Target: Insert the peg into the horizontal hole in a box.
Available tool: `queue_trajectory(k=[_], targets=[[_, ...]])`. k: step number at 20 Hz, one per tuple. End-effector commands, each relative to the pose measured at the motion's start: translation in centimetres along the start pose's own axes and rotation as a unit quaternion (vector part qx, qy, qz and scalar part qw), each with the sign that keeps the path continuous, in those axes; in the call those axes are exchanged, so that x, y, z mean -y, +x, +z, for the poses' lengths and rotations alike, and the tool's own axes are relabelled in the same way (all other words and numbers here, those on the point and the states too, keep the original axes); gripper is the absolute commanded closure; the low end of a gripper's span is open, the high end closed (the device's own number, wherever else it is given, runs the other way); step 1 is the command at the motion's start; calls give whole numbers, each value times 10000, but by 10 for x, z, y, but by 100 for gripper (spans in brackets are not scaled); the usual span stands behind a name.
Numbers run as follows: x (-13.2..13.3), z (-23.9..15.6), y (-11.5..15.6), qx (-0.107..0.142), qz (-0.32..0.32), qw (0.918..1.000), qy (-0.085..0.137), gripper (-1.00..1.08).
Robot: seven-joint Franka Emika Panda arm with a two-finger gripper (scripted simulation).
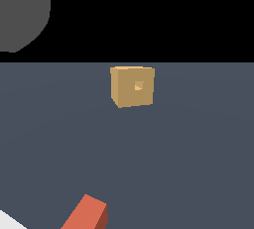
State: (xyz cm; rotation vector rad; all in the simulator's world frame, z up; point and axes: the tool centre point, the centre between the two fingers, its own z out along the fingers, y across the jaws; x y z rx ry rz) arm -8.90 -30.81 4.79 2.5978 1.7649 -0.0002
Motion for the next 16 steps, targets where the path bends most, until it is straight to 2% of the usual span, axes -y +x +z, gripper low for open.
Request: queue_trajectory(k=[1,9,10,16], targets=[[1,13,0,-2,2,10000,6,-92],[0,32,-1,-3,4,10000,5,-92],[0,32,-1,-3,4,10000,5,108],[0,32,-1,-3,4,10000,5,108]])
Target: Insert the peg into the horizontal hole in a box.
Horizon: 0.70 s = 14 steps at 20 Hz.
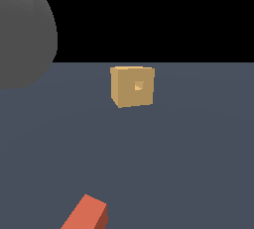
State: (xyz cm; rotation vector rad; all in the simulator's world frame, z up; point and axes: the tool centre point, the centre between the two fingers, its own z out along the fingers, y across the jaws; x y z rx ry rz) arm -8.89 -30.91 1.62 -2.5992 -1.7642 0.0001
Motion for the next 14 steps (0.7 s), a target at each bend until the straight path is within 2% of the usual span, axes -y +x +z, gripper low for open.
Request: queue_trajectory(k=[1,8,14], targets=[[0,0,0,0,-1,10000,0,108],[-3,-1,8,0,-61,10000,-2,108],[-17,-9,49,4,-376,9993,-2,108]])
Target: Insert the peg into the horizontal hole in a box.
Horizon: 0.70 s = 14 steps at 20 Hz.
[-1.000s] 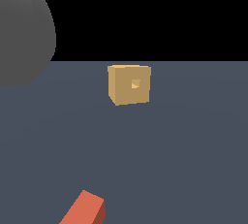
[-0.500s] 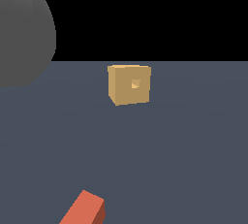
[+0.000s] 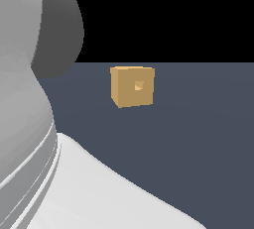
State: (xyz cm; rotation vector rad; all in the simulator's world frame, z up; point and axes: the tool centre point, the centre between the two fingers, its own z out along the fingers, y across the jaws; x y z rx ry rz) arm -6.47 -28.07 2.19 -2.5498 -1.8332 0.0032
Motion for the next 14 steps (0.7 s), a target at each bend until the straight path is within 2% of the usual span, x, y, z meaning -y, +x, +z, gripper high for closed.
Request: queue_trajectory(k=[1,7,14], targets=[[-9,-5,24,0,-187,9998,-12,108],[-33,-21,114,7,-850,9964,-13,108],[-47,-46,257,10,-1885,9821,-15,108]])
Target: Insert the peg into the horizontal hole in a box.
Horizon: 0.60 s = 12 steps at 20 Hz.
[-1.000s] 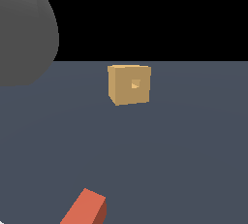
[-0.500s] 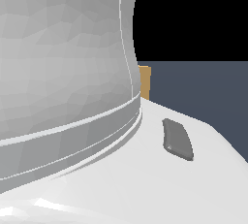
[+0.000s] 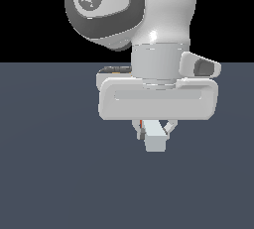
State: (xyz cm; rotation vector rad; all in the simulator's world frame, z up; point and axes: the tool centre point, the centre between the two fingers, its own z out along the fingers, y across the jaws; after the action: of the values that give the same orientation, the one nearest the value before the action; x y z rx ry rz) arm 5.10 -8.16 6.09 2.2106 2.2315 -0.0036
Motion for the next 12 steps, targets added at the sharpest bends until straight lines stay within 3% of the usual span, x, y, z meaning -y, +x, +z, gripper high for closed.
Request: queue_trajectory(k=[1,6,12], targets=[[-17,-10,48,3,-366,9993,-8,108],[-36,-23,123,-1,-926,9957,-9,108],[-44,-31,176,-6,-1320,9913,-9,108]])
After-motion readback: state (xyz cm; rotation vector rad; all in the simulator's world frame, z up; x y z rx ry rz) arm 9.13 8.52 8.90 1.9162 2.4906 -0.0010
